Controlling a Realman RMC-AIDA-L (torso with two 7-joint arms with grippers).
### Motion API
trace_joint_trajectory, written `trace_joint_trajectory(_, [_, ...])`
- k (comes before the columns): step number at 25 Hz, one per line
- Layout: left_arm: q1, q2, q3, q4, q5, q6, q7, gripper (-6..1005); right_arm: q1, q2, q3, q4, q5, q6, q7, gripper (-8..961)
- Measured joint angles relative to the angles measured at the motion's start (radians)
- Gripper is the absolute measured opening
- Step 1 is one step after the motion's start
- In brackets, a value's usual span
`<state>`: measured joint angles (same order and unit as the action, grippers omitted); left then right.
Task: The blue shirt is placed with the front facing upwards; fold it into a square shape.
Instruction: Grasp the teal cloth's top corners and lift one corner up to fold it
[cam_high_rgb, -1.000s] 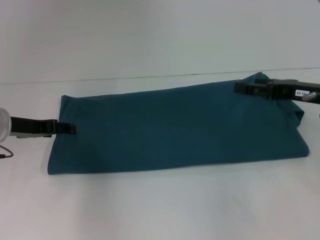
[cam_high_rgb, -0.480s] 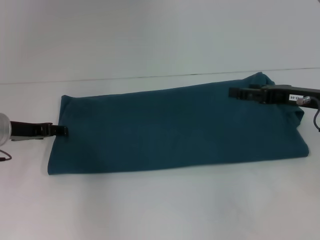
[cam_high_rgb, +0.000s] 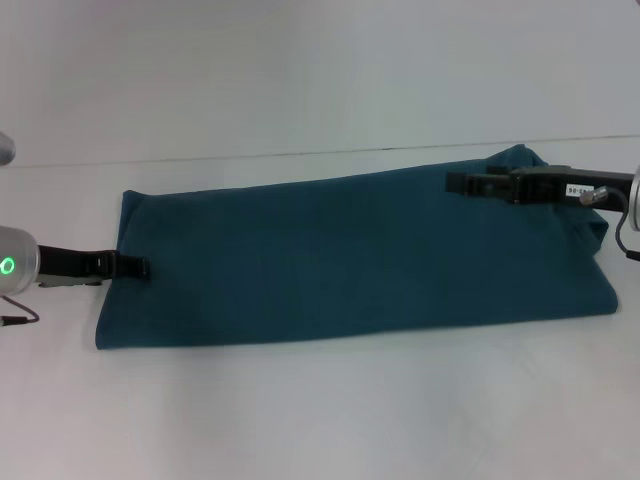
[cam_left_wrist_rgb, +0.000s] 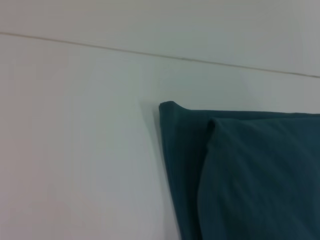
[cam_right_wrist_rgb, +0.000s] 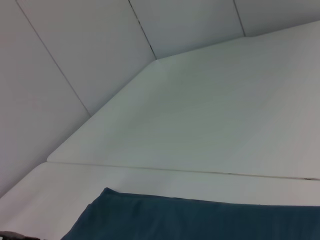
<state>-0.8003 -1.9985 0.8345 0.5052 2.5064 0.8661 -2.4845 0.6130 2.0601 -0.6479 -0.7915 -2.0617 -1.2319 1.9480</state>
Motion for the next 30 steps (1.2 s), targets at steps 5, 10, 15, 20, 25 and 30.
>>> trace_joint_trajectory(5, [-0.006, -0.010, 0.000, -0.003, -0.001, 0.010, 0.037, 774, 0.002, -0.001, -0.017, 0.000, -0.002, 0.013, 0.013, 924])
trace_joint_trajectory(10, [-0.003, -0.026, -0.008, 0.023, -0.033, 0.029, 0.085, 640, 0.002, -0.005, -0.048, 0.000, -0.002, 0.035, 0.030, 922])
trace_joint_trajectory(15, [0.010, -0.036, -0.011, 0.044, -0.076, 0.026, 0.107, 449, 0.002, -0.004, -0.052, 0.004, -0.003, 0.044, 0.034, 921])
trace_joint_trajectory(20, [0.004, -0.032, -0.011, 0.016, -0.096, 0.025, 0.136, 362, 0.004, -0.007, -0.059, 0.010, -0.003, 0.045, 0.043, 919])
trace_joint_trajectory(25, [0.009, -0.038, -0.012, 0.046, -0.098, 0.032, 0.139, 275, 0.005, -0.007, -0.061, 0.011, -0.001, 0.045, 0.046, 918])
trace_joint_trajectory(30, [0.015, -0.045, -0.011, 0.091, -0.098, 0.069, 0.139, 91, 0.001, -0.005, -0.052, 0.011, 0.007, 0.043, 0.046, 917])
